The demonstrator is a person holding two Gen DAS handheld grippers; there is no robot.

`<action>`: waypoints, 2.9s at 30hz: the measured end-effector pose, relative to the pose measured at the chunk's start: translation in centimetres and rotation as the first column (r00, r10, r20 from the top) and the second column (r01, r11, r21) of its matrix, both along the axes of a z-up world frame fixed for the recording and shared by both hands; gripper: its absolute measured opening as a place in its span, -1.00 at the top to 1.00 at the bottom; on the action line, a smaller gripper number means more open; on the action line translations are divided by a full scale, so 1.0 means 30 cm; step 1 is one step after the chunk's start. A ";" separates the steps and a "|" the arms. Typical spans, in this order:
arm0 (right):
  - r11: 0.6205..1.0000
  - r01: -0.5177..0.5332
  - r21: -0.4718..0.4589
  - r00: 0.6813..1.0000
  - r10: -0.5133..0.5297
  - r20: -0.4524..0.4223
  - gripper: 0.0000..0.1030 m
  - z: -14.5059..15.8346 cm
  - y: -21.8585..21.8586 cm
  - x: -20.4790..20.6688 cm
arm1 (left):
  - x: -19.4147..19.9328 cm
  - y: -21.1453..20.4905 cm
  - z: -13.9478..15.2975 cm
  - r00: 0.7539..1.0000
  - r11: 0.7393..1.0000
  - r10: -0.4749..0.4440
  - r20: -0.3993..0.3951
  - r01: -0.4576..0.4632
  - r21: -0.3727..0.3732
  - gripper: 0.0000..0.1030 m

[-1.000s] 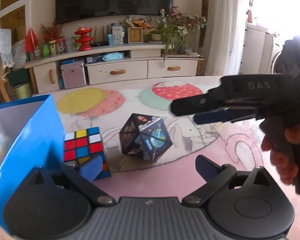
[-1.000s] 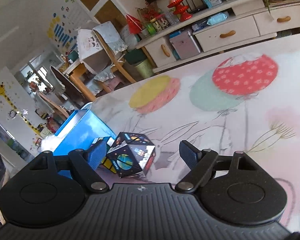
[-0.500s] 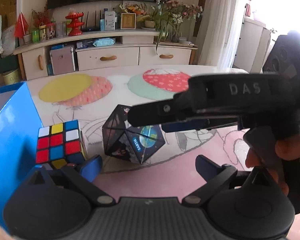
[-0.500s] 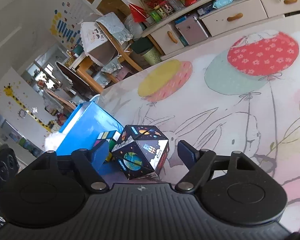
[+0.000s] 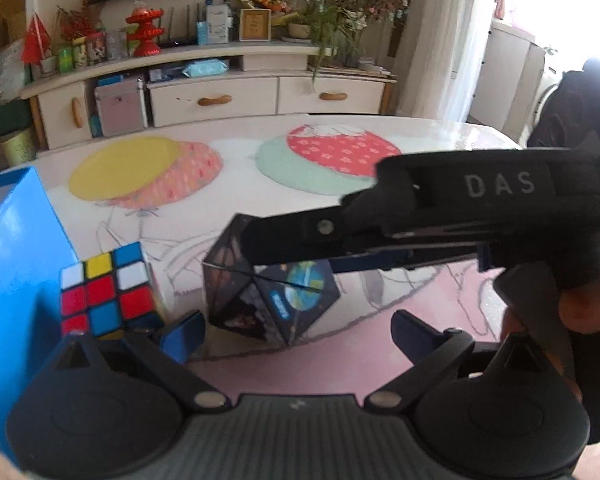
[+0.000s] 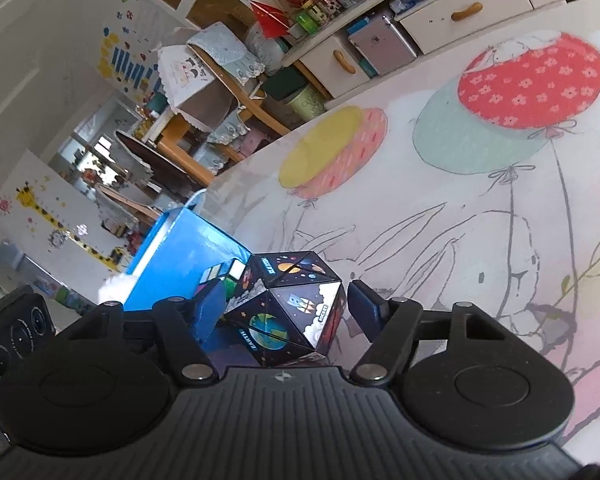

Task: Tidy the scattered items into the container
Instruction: 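Lower the right tool's open fingers around the black hexagonal puzzle, then close the right tool on the black hexagonal puzzle, then carry the puzzle over the blue shoebox and open the right tool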

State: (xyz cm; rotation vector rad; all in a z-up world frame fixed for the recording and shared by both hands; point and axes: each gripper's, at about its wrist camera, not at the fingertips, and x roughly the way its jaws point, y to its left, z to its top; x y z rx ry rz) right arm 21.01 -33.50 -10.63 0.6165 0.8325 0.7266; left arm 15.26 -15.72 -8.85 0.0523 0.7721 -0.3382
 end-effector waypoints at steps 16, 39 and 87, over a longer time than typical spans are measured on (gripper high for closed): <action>0.999 -0.039 0.026 0.999 0.039 -0.015 -0.49 -0.014 0.002 0.011 | 0.058 -0.006 -0.010 1.000 1.000 -0.003 -0.029 0.002 -0.023 -0.93; 0.997 -0.038 0.063 0.998 0.040 -0.038 -0.41 -0.029 -0.032 -0.038 | 0.041 0.017 -0.010 0.999 0.999 0.036 0.004 -0.036 -0.015 -0.41; 0.981 -0.191 0.035 0.979 0.188 0.081 -0.37 0.375 0.536 -0.197 | -0.175 0.520 0.304 0.966 0.970 0.244 0.085 -0.245 -0.009 -0.41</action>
